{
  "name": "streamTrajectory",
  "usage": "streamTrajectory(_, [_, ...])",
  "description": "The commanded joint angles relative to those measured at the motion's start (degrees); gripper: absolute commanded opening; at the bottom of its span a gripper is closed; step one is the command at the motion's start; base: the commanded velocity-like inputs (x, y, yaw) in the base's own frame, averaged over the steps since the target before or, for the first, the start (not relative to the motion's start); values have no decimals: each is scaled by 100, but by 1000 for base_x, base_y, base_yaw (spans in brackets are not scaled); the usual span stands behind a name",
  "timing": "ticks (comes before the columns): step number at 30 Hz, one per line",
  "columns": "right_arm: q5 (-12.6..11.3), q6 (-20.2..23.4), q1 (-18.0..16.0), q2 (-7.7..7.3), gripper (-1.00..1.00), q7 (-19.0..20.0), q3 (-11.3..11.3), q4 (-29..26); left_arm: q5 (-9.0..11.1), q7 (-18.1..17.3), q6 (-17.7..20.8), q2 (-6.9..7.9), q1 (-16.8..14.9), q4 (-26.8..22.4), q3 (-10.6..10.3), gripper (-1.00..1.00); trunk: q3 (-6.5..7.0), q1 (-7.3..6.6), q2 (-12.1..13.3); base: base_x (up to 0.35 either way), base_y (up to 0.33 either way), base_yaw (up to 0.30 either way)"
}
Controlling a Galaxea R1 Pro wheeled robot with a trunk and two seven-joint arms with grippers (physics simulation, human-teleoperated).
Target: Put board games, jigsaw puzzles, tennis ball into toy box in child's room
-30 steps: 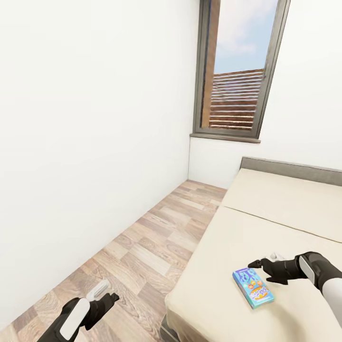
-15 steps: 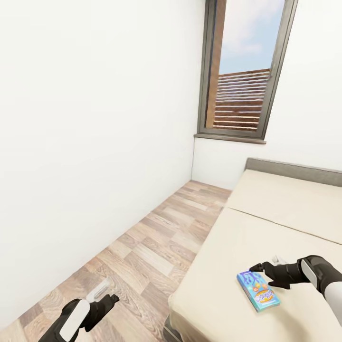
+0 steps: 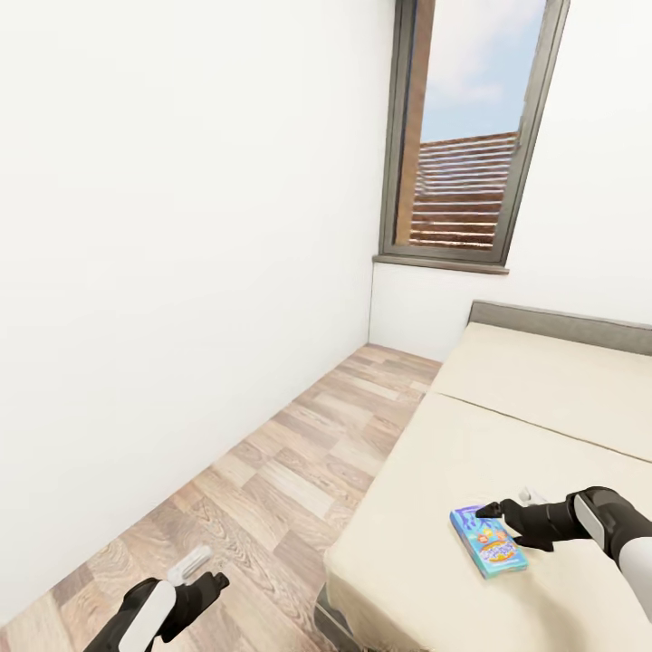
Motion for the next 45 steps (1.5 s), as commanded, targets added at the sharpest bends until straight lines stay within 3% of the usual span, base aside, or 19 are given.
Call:
streamTrajectory(1, [10, 40, -3, 3, 100, 8, -26, -4, 54, 48, 14, 4, -1, -11, -8, 100, -5, -2, -3, -88, 0, 76])
streamTrajectory(11, [17, 40, -3, 1, 100, 9, -25, -4, 42, 24, 14, 18, -1, -3, 7, 100, 31, -2, -3, -19, 0, 188])
streamTrajectory(26, [21, 40, -3, 7, 100, 10, -25, -11, 40, 57, 14, 11, -1, -2, 17, 100, 35, -2, -3, -43, -9, 39])
streamTrajectory(45, [21, 40, -3, 3, 100, 11, -25, -13, 40, 57, 14, 19, -1, -2, 17, 100, 35, -2, -3, -2, -1, 280])
